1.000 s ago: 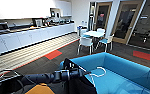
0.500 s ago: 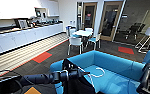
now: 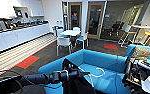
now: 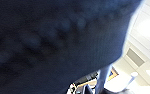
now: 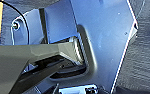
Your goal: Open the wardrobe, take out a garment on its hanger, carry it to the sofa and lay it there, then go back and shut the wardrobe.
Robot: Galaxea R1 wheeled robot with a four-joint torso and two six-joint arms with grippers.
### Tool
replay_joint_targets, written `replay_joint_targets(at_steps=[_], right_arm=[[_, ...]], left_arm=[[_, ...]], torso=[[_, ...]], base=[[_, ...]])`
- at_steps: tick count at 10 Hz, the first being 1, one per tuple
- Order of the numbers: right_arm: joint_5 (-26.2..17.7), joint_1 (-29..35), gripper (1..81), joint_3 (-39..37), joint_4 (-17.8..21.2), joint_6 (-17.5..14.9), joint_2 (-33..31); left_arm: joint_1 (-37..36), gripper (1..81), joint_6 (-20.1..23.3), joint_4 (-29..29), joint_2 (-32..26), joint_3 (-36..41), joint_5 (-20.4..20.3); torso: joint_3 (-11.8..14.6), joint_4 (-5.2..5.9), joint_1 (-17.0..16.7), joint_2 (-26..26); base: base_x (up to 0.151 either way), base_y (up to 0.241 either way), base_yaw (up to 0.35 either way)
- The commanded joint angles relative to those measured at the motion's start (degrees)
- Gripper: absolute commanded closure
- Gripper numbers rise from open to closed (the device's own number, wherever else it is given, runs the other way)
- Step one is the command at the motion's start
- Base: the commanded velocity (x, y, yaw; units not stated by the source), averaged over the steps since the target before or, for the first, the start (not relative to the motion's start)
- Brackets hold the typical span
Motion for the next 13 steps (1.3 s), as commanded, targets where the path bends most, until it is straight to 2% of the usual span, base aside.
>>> replay_joint_targets(at_steps=[1,5,7,9,13], right_arm=[[-3.87,1.37,1.0,0.59,0.07,-0.23,0.31],[-3.87,1.37,1.0,0.59,-0.02,-0.23,0.31],[-3.87,1.54,1.0,0.59,-0.11,-0.23,0.4],[-3.96,1.63,1.0,0.59,-0.2,-0.23,0.4],[-3.96,1.54,1.0,0.59,-0.2,-0.23,0.4]], left_arm=[[-8.66,81.1,0.71,1.22,-0.3,3.22,-0.89],[-8.66,81.1,0.71,1.22,-0.4,3.39,-0.1],[-8.66,81.1,0.71,1.22,-0.31,3.57,-0.1],[-8.22,81.1,0.71,1.83,-0.75,3.83,-0.28],[-8.04,81.1,0.8,2.18,-0.75,3.83,-0.1]], torso=[[0.0,0.0,0.0,0.0],[0.0,0.0,0.0,0.0],[0.0,0.0,0.02,0.0],[0.0,0.0,0.0,0.0],[0.0,0.0,0.0,0.0]], base=[[0.0,0.0,-0.352],[0.0,0.0,-0.312],[0.0,0.0,0.0],[0.0,0.137,0.0],[0.0,0.0,0.0]])
